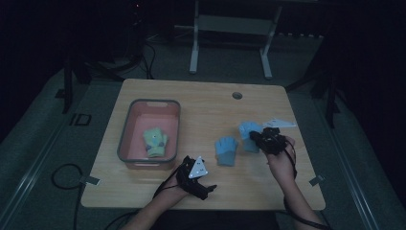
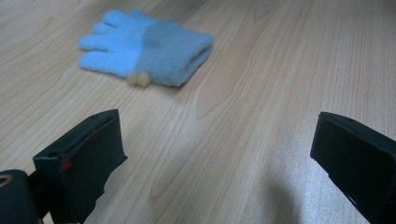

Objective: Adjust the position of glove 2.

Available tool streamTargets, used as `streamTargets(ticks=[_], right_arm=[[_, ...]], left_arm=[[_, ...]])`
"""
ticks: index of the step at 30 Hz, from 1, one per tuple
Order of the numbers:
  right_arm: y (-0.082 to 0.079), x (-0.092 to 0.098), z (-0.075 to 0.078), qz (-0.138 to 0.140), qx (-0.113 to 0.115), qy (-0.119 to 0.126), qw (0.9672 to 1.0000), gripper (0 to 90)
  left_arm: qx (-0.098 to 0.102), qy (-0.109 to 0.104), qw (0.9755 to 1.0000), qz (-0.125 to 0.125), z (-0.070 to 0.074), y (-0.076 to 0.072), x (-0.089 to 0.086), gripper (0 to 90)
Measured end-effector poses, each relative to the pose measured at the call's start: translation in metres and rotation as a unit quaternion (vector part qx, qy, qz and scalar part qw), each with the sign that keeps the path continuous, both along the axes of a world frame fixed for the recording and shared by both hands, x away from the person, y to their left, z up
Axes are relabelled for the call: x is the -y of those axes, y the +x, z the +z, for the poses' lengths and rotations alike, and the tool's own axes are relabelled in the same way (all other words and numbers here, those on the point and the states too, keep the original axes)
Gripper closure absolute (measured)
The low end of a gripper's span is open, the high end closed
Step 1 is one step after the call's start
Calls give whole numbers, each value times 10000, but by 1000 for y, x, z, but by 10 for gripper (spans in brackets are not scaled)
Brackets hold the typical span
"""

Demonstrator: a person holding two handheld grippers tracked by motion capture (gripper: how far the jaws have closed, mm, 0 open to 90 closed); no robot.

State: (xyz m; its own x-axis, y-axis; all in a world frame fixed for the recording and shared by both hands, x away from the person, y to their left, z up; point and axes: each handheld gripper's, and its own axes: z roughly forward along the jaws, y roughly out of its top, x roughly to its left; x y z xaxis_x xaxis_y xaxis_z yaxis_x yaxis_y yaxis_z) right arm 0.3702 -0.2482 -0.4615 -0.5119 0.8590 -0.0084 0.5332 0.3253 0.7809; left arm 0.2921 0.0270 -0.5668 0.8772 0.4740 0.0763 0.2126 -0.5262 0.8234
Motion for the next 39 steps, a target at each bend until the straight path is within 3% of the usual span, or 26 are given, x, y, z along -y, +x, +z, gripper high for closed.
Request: streamTargets(ticks=[5, 9, 15, 21, 26, 30, 36, 39], right_arm=[[0, -29, -4, 156, -31, 110, 9998, 863], [-1, -45, -13, 129, -245, 232, 9993, 863], [-3, -65, -32, 99, -402, 83, 9991, 862], [-5, -70, -50, 88, -502, -145, 9986, 861], [-2, -69, -62, 47, -703, -138, 9974, 858], [1, -71, -69, 16, -806, -115, 9967, 851], [2, -72, -79, 43, -907, -163, 9957, 837], [2, -71, -80, 63, -929, -127, 9956, 810]], left_arm=[[6, -10, 10000, 6, 0, 0, 0, 28], [25, -8, 10000, 16, 1, -1, 0, 28], [48, -66, 10000, 35, 2, -1, 0, 28], [-3, -221, 9997, 43, 2, -2, -1, 27], [-84, -297, 9995, 76, 1, -1, 0, 28], [65, -126, 9999, 33, 2, -2, 2, 28], [138, -193, 9997, 71, 4, -3, 2, 28], [17, -250, 9997, 77, 6, -2, 1, 40]])
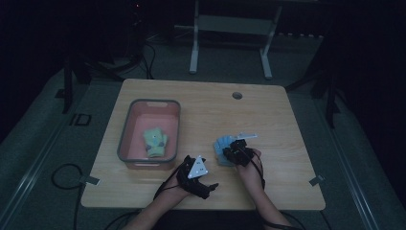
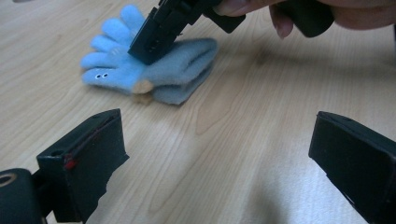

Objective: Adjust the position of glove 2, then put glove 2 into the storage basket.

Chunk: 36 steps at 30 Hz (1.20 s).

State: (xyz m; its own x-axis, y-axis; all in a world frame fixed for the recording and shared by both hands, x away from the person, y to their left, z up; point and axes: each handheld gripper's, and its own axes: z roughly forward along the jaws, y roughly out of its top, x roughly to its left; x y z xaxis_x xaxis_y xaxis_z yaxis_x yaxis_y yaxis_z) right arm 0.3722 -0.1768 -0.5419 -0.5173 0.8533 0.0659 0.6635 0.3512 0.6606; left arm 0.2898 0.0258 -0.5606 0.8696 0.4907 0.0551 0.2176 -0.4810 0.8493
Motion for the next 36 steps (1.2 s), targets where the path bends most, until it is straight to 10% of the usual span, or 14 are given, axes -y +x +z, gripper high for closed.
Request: streamTargets(ticks=[12, 23, 36], right_arm=[[-6, 23, 26, 815, 373, 437, 9950, 476], [6, 63, 34, 1138, 547, 463, 9909, 535], [31, 69, 43, 1092, 563, 495, 9912, 530]], left_arm=[[-201, 154, 9997, -75, 2, 1, 6, 48], [-238, 232, 9983, -479, 4, 13, 17, 69], [312, 458, 9967, -599, 9, 39, 36, 261]])
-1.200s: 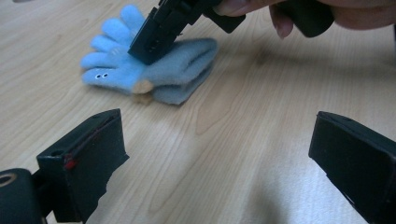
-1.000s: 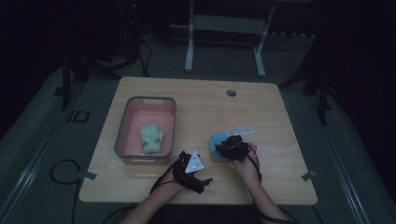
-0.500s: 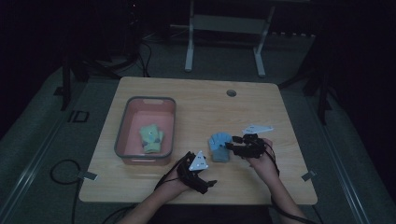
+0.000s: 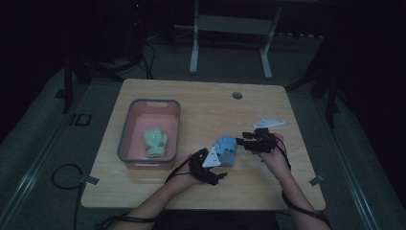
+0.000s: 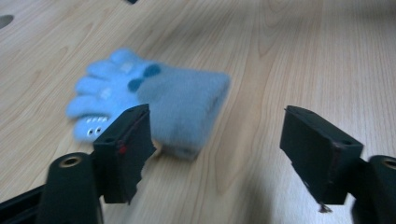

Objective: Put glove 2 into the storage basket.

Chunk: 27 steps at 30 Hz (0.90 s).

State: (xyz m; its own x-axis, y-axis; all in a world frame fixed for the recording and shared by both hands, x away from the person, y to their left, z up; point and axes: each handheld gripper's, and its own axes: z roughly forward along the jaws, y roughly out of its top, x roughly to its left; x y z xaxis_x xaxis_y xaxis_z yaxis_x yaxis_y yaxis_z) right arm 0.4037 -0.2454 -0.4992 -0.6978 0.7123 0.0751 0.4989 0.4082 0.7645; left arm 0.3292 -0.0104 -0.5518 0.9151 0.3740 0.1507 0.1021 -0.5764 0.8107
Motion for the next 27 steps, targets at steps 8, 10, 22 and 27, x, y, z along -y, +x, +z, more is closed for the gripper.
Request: streamTargets(ticks=[8, 10, 22, 27], right_arm=[[19, -7, -5, 27, -148, 61, 9999, 492], [22, -9, -8, 24, -189, 36, 9998, 480], [35, -18, -34, 62, -609, -60, 9981, 404], [34, -19, -45, 55, -749, -193, 9970, 388]], left_arm=[[85, 260, 9994, -225, -3, 15, 17, 319], [124, 376, 9988, -283, -4, 18, 19, 331], [151, 636, 9970, -412, -9, 28, 26, 422], [210, 799, 9959, -369, -10, 30, 29, 482]])
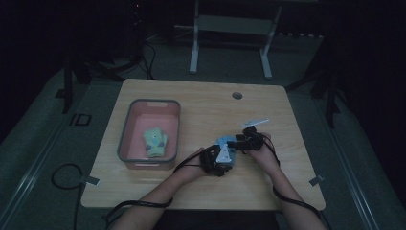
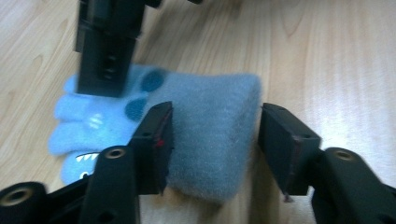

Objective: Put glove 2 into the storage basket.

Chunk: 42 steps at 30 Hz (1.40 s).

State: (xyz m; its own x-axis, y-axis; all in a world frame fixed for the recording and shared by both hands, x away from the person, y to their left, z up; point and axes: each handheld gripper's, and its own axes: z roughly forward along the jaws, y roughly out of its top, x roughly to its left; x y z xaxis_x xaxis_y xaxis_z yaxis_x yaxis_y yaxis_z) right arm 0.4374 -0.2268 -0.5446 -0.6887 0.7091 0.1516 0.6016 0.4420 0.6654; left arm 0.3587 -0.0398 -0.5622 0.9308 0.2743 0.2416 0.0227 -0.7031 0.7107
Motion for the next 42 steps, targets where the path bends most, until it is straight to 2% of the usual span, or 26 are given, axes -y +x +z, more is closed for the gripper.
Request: streamTargets(ticks=[2, 8, 11, 14, 16, 21, 25, 30, 39, 42], right_arm=[[-1, 1, -3, 6, -34, -57, 10000, 379], [-2, 0, -7, -29, -59, -92, 9999, 388], [-3, -1, -7, 46, -148, 13, 9999, 542], [-4, -5, -6, 129, -341, 77, 9993, 702], [-5, -8, -6, 147, -348, 12, 9993, 742], [-6, -9, -1, 109, -371, 121, 9992, 779], [-6, -10, 9, 150, -319, 218, 9991, 790], [-11, -14, 30, 263, -162, 325, 9990, 795], [-14, -22, 60, 406, -52, 581, 9975, 806], [-14, -27, 69, 457, 17, 599, 9972, 809]], left_arm=[[27, 84, 10000, 38, 1, 1, 1, 528], [-110, 124, 9998, 105, 3, 5, 1, 634], [-162, 107, 9997, 123, 4, 7, 0, 687], [-131, 174, 9997, 99, 6, 7, 1, 721], [-142, 183, 9997, 105, 7, 7, 2, 733], [-237, 186, 9995, 81, 15, 7, 0, 745], [-165, 239, 9995, 102, 26, 5, -3, 748], [-58, 180, 9997, 141, 46, -2, -7, 747], [170, 311, 9992, 165, 79, -7, -23, 747], [208, 350, 9990, 185, 87, -7, -29, 748]])
